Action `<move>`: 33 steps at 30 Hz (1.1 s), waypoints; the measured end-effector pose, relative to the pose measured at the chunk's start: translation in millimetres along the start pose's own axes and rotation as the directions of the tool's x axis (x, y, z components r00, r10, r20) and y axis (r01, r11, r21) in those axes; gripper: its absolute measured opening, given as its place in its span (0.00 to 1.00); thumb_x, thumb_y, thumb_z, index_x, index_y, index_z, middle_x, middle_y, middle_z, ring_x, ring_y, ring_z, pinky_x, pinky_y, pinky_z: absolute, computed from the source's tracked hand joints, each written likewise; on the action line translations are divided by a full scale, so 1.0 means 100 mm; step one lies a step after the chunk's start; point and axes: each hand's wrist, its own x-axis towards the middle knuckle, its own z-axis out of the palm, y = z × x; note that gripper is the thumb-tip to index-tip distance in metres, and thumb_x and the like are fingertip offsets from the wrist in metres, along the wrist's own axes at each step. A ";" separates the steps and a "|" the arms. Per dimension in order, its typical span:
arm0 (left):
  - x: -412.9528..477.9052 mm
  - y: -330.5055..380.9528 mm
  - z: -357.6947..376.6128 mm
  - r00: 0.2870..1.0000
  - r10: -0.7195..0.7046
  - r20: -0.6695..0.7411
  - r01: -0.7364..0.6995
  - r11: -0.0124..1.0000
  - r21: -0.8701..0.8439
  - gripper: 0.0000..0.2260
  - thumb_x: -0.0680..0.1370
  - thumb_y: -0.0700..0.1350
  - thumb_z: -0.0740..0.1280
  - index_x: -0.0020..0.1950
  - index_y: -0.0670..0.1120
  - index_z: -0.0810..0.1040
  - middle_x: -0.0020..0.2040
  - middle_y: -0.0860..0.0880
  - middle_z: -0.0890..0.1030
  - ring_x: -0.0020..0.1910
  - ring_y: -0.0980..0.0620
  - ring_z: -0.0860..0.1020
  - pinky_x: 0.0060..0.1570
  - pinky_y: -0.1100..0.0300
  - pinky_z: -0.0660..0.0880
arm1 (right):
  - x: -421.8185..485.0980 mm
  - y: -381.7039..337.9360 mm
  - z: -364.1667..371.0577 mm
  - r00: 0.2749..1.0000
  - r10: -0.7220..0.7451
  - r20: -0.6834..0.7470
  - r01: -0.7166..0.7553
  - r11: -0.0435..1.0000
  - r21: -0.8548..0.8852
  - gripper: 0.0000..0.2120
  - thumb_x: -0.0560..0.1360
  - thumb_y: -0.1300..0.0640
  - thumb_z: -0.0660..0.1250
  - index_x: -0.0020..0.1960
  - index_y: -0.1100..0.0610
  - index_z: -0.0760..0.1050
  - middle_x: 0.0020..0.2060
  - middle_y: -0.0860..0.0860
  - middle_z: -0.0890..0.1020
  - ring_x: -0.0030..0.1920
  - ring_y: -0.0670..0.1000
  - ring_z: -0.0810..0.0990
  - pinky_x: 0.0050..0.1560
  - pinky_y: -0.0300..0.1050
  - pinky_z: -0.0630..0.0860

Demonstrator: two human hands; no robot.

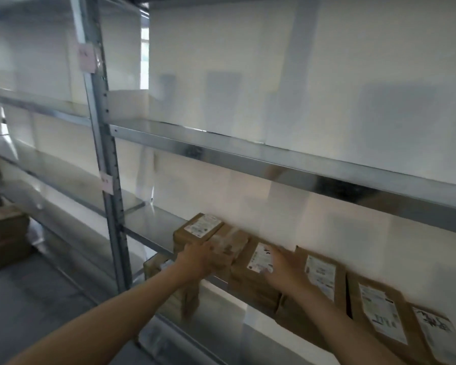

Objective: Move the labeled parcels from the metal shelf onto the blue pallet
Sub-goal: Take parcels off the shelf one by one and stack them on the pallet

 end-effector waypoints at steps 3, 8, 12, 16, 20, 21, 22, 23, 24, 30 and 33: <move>0.23 -0.34 -0.19 0.999 0.023 -0.041 -0.022 1.000 0.017 0.25 0.76 0.53 0.55 0.72 0.46 0.63 0.71 0.43 0.66 0.70 0.44 0.66 0.69 0.51 0.65 | 0.56 -0.32 0.16 0.997 -0.078 0.016 0.078 0.997 -0.019 0.29 0.75 0.53 0.61 0.73 0.57 0.58 0.71 0.55 0.65 0.70 0.55 0.64 0.71 0.47 0.61; 0.60 -0.87 -0.29 0.997 -0.073 0.034 0.068 0.991 0.119 0.27 0.76 0.43 0.64 0.73 0.47 0.59 0.66 0.43 0.68 0.67 0.44 0.66 0.66 0.52 0.67 | 1.29 -0.81 0.50 0.982 -0.171 0.081 0.178 0.980 -0.086 0.25 0.75 0.51 0.60 0.70 0.56 0.61 0.68 0.55 0.69 0.67 0.56 0.68 0.66 0.51 0.63; 0.84 -1.18 -0.21 0.997 -0.056 0.061 0.047 0.990 0.130 0.27 0.75 0.44 0.65 0.72 0.48 0.59 0.66 0.44 0.68 0.66 0.45 0.67 0.65 0.52 0.68 | 1.63 -0.98 0.75 0.969 -0.174 0.175 0.197 0.972 -0.124 0.30 0.75 0.49 0.62 0.73 0.55 0.56 0.70 0.56 0.66 0.70 0.57 0.63 0.70 0.55 0.57; 1.15 -1.42 -0.13 0.998 0.002 0.067 -0.010 0.992 0.125 0.28 0.75 0.47 0.66 0.72 0.50 0.59 0.67 0.46 0.67 0.66 0.46 0.67 0.66 0.52 0.68 | 1.91 -0.97 1.01 0.965 -0.110 0.239 0.150 0.976 -0.160 0.35 0.73 0.43 0.65 0.73 0.53 0.54 0.73 0.56 0.60 0.72 0.59 0.58 0.72 0.58 0.55; 1.48 -1.60 -0.04 0.981 0.134 0.138 -0.151 0.981 0.120 0.31 0.76 0.48 0.65 0.75 0.49 0.54 0.69 0.46 0.64 0.67 0.46 0.66 0.67 0.53 0.66 | 2.07 -0.96 1.22 0.967 0.005 0.256 0.045 0.981 -0.190 0.41 0.71 0.40 0.66 0.75 0.52 0.49 0.76 0.55 0.50 0.75 0.60 0.47 0.74 0.60 0.48; 1.55 -1.64 -0.02 0.973 0.156 0.170 -0.175 0.979 0.102 0.31 0.76 0.49 0.65 0.75 0.49 0.54 0.69 0.45 0.64 0.67 0.46 0.66 0.67 0.53 0.66 | 2.08 -0.97 1.25 0.970 0.022 0.244 0.028 0.979 -0.200 0.42 0.70 0.40 0.66 0.75 0.53 0.49 0.76 0.55 0.49 0.75 0.60 0.47 0.75 0.60 0.47; 1.62 -1.69 0.00 0.964 0.186 0.189 -0.204 0.976 0.082 0.31 0.76 0.49 0.65 0.75 0.49 0.53 0.69 0.45 0.65 0.67 0.46 0.67 0.67 0.53 0.66 | 2.10 -0.99 1.29 0.971 0.038 0.235 0.011 0.979 -0.206 0.42 0.70 0.40 0.66 0.75 0.53 0.49 0.76 0.56 0.49 0.75 0.60 0.47 0.75 0.60 0.46; 1.68 -1.74 0.01 0.957 0.204 0.206 -0.218 0.975 0.047 0.30 0.76 0.49 0.65 0.74 0.48 0.54 0.68 0.45 0.65 0.66 0.46 0.67 0.67 0.53 0.67 | 2.12 -1.03 1.31 0.972 0.053 0.231 -0.004 0.978 -0.209 0.41 0.71 0.40 0.66 0.75 0.54 0.51 0.75 0.56 0.51 0.75 0.59 0.48 0.75 0.60 0.46; 1.75 -1.79 0.02 0.949 0.238 0.207 -0.244 0.970 0.005 0.30 0.76 0.50 0.65 0.74 0.48 0.55 0.67 0.46 0.67 0.66 0.46 0.69 0.66 0.54 0.68 | 2.14 -1.08 1.33 0.971 0.065 0.230 -0.017 0.978 -0.207 0.39 0.71 0.41 0.66 0.74 0.54 0.53 0.74 0.56 0.54 0.74 0.59 0.50 0.75 0.59 0.47; 1.98 -2.09 -0.01 0.903 0.343 0.259 -0.340 0.939 -0.055 0.27 0.76 0.46 0.64 0.73 0.47 0.57 0.68 0.44 0.66 0.67 0.46 0.69 0.66 0.56 0.67 | 2.25 -1.48 1.48 0.968 0.101 0.230 -0.105 0.994 0.006 0.33 0.72 0.49 0.67 0.72 0.55 0.58 0.72 0.53 0.57 0.71 0.56 0.59 0.71 0.51 0.62; 2.04 -2.20 0.02 0.892 0.352 0.283 -0.343 0.936 -0.081 0.28 0.77 0.46 0.64 0.74 0.48 0.55 0.70 0.45 0.64 0.68 0.47 0.67 0.68 0.56 0.66 | 2.30 -1.65 1.52 0.970 0.096 0.222 -0.123 0.986 0.110 0.34 0.71 0.53 0.70 0.73 0.55 0.58 0.70 0.51 0.58 0.70 0.55 0.62 0.70 0.46 0.63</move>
